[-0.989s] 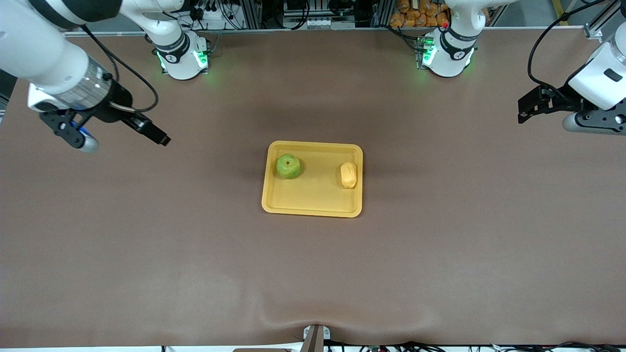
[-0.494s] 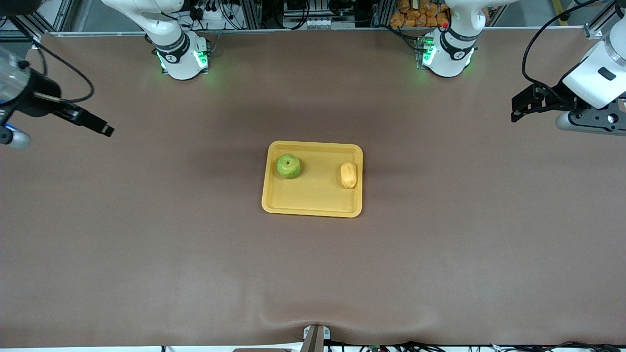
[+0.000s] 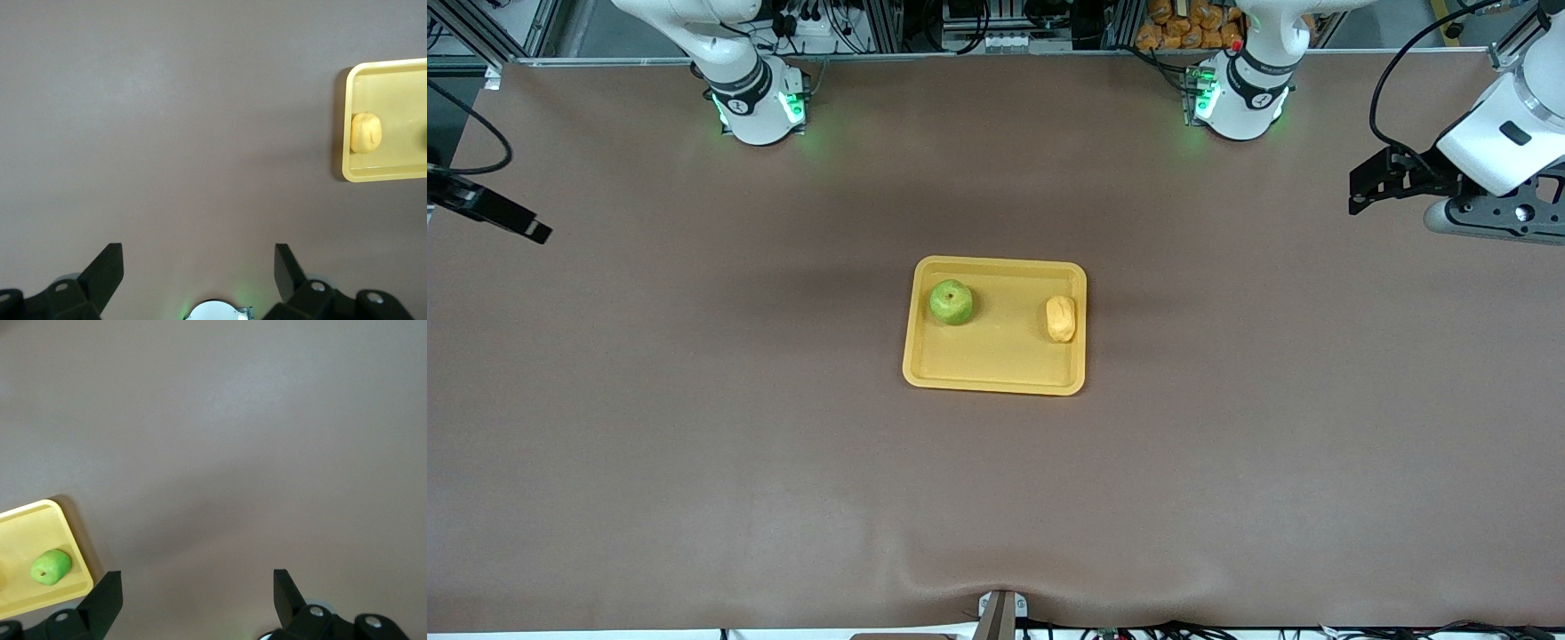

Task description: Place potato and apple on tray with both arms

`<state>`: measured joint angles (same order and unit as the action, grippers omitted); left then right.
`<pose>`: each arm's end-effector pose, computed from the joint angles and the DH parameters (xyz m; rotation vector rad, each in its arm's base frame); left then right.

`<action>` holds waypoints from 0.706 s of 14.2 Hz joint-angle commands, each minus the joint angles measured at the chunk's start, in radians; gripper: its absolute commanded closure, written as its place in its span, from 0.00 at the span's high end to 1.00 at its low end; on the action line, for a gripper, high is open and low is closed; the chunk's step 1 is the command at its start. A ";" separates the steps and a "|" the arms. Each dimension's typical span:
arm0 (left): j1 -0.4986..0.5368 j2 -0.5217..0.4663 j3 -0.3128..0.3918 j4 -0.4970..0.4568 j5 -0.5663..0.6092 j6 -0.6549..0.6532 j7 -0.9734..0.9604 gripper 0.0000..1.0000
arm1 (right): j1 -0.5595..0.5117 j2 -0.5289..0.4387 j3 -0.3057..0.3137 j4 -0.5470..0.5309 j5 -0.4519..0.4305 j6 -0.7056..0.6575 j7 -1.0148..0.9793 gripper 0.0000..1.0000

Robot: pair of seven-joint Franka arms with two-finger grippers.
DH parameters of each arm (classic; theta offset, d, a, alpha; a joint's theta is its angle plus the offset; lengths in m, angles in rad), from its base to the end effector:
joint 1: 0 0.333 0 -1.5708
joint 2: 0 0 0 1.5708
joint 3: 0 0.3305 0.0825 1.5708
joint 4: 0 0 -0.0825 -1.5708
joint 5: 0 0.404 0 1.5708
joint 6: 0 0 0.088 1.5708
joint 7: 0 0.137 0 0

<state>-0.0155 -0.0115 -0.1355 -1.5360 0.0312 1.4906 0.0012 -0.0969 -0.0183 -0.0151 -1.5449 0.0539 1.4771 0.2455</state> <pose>0.5560 -0.0805 0.6256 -3.0973 0.2330 0.0489 0.5549 -0.0546 0.6242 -3.0417 0.5437 0.0819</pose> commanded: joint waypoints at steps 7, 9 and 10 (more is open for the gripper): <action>-0.025 -0.012 0.054 0.007 -0.007 -0.018 0.011 1.00 | 0.072 -0.006 -0.232 0.020 0.023 -0.113 -0.551 1.00; -0.009 -0.012 0.042 0.007 -0.008 -0.018 0.013 1.00 | 0.072 -0.006 -0.224 0.034 0.033 -0.116 -0.551 1.00; -0.009 -0.012 0.042 0.007 -0.008 -0.018 0.013 1.00 | 0.072 -0.006 -0.212 0.066 0.020 -0.119 -0.536 1.00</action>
<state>-0.0384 -0.0126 -0.0828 -1.5353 0.0312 1.4891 0.0015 -0.0419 -0.0183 -0.2303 -1.5268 0.0686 1.3783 -0.2924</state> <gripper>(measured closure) 0.000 0.000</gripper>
